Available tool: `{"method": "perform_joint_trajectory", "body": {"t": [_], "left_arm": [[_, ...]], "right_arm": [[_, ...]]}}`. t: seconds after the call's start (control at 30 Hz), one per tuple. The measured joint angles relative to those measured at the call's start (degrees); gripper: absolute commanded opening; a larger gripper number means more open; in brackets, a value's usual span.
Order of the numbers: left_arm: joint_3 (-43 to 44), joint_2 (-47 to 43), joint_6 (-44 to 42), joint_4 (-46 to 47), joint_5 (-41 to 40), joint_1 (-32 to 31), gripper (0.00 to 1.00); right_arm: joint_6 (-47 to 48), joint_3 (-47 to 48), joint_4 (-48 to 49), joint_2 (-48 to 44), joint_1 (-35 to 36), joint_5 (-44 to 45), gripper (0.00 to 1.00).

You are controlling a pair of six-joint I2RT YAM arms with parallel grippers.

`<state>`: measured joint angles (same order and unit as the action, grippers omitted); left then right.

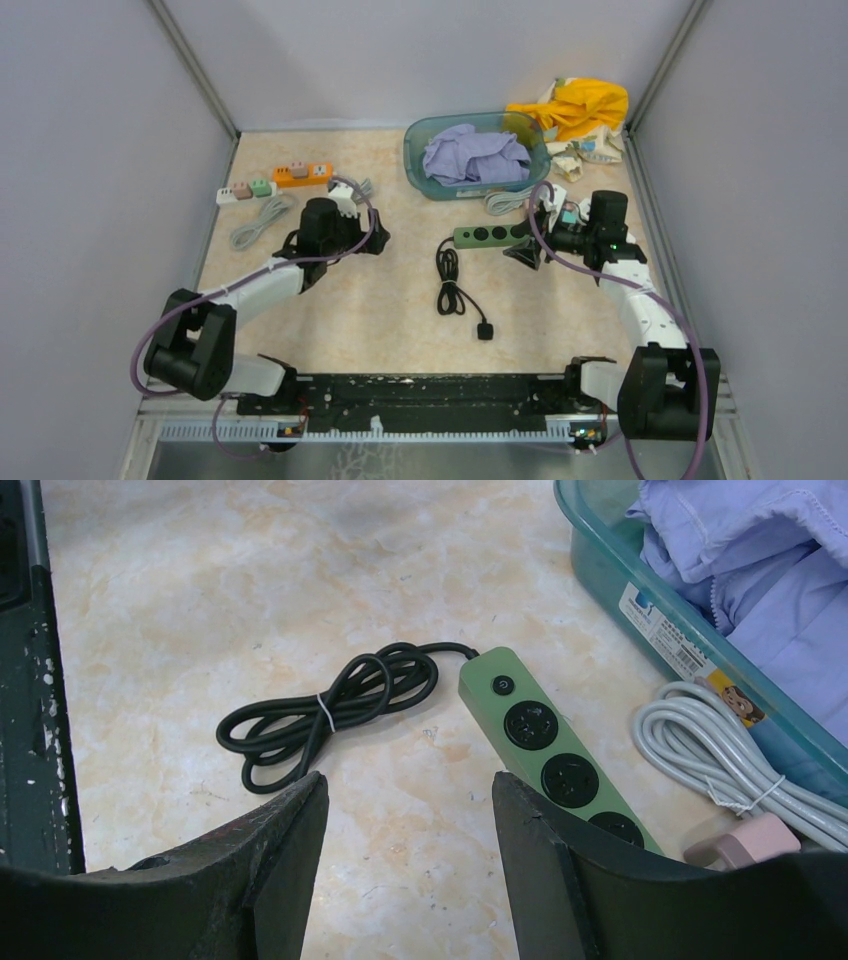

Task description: Pull the plug off the socket

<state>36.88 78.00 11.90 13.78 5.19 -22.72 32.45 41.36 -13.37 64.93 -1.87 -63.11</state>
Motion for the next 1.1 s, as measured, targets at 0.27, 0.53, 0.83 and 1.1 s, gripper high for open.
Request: {"method": "perform_joint_trajectory", "body": {"t": [0.27,0.53,0.83,1.1], "left_arm": [[5.73,4.55,0.63,-4.42,-3.17,0.00,1.00],[12.02,9.75,-0.50,-9.38,-6.45,0.00,1.00],[22.05,19.21,-7.61,-16.15,-11.21,0.00,1.00],[30.10,24.41,-15.65,-19.10,-16.00,0.44,1.00]], "right_arm": [[0.00,0.00,0.00,0.00,0.02,0.00,0.61],[0.00,0.00,0.00,0.02,0.26,0.00,0.61],[0.09,0.00,0.00,0.09,0.66,0.00,0.61],[0.44,0.00,-0.17,0.57,1.53,0.04,0.61]]}}
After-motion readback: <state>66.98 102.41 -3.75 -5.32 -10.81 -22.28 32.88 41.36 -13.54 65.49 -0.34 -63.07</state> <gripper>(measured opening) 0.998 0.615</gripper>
